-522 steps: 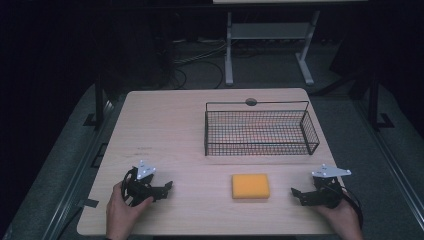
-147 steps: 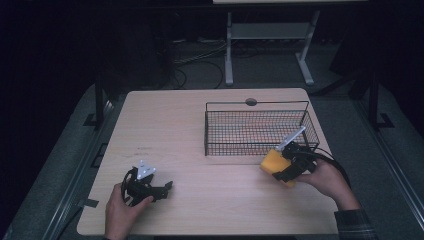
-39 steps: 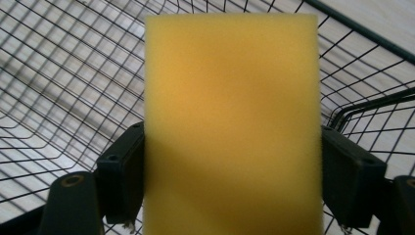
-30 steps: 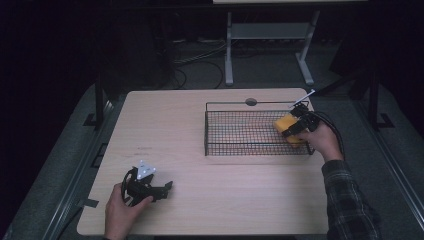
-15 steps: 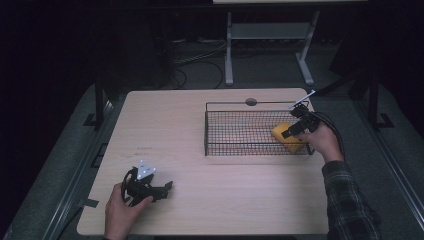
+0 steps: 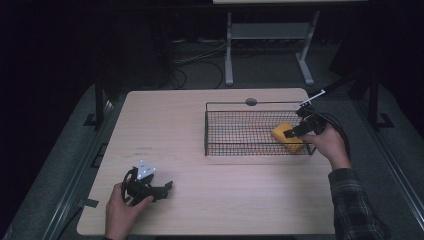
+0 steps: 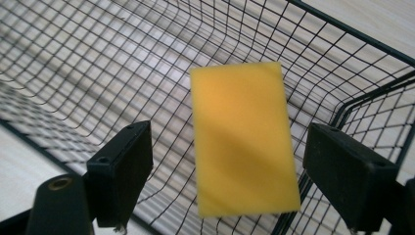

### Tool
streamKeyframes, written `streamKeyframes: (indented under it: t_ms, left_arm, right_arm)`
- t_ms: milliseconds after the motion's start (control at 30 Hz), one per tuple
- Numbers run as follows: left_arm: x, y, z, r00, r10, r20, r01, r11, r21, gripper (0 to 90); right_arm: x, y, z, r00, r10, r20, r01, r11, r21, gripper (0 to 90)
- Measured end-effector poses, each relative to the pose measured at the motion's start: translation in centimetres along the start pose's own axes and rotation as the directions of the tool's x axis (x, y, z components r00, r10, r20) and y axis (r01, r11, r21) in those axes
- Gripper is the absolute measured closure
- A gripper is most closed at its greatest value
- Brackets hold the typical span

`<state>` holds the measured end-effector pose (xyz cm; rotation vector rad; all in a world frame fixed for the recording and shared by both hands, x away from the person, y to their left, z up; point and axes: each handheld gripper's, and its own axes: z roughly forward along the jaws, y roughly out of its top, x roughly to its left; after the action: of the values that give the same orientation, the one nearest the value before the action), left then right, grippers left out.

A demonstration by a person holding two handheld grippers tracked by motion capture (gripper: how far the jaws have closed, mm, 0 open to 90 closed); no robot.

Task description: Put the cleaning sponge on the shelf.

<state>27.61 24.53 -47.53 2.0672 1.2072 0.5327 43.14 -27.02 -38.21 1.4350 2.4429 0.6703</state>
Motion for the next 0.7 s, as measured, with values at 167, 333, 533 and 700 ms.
streamKeyframes:
  t_ms: [167, 333, 533, 700]
  left_arm:
    - [0.0, 0.0, 0.0, 1.0, 0.0, 0.0, 0.0, 1.0, 0.0, 12.9]
    - [0.0, 0.0, 0.0, 1.0, 0.0, 0.0, 0.0, 1.0, 0.0, 12.9]
    - [0.0, 0.0, 0.0, 1.0, 0.0, 0.0, 0.0, 1.0, 0.0, 12.9]
    - [0.0, 0.0, 0.0, 1.0, 0.0, 0.0, 0.0, 1.0, 0.0, 12.9]
  right_arm:
    - [0.4, -1.2, -1.3, 1.0, -0.007, -0.004, 0.007, 1.0, -0.03, 18.1]
    - [1.0, -2.8, -2.3, 0.9999, -0.011, -0.005, 0.011, 0.999, -0.048, 17.6]
    - [1.8, -4.9, -3.4, 0.9998, -0.019, -0.009, 0.018, 0.997, -0.079, 17.6]
    - [2.7, -6.6, -4.1, 0.9996, -0.022, -0.016, 0.02, 0.995, -0.101, 17.6]
